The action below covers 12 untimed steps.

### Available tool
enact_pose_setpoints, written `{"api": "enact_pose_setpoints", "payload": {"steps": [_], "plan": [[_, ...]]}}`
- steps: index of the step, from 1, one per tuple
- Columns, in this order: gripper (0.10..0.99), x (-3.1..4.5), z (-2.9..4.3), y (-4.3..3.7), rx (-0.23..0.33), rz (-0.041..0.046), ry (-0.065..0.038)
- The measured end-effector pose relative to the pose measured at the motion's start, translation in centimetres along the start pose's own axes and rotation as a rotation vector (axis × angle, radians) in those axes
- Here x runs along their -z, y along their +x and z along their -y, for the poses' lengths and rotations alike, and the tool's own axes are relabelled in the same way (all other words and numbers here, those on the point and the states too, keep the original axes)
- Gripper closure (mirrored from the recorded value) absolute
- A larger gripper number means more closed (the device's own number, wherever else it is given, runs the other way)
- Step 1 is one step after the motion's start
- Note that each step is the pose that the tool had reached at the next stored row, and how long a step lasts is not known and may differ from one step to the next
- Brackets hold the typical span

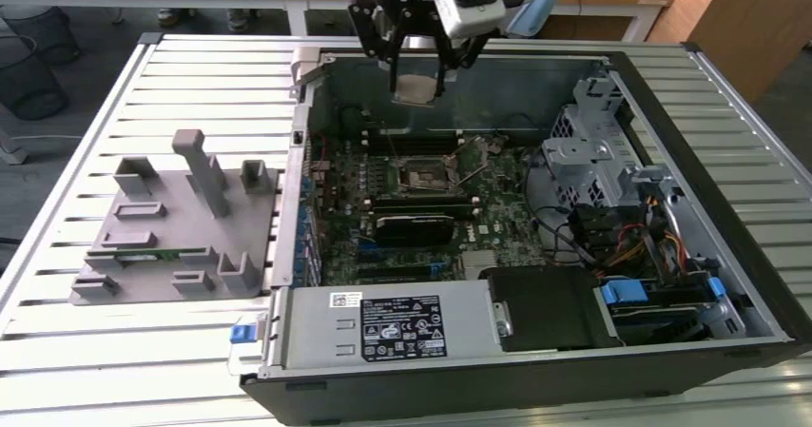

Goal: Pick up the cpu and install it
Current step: 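Place the cpu into insertion slot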

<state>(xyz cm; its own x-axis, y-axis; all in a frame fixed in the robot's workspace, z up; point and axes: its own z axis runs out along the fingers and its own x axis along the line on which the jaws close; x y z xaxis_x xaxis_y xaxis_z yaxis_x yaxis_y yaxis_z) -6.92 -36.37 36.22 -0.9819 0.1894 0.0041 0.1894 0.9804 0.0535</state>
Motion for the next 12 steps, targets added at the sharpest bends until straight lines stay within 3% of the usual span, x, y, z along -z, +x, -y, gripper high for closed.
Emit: {"api": "enact_pose_setpoints", "payload": {"steps": [12], "plan": [[0.557, -0.15, 0.00, 0.00, -0.206, 0.0111, -0.001]]}}
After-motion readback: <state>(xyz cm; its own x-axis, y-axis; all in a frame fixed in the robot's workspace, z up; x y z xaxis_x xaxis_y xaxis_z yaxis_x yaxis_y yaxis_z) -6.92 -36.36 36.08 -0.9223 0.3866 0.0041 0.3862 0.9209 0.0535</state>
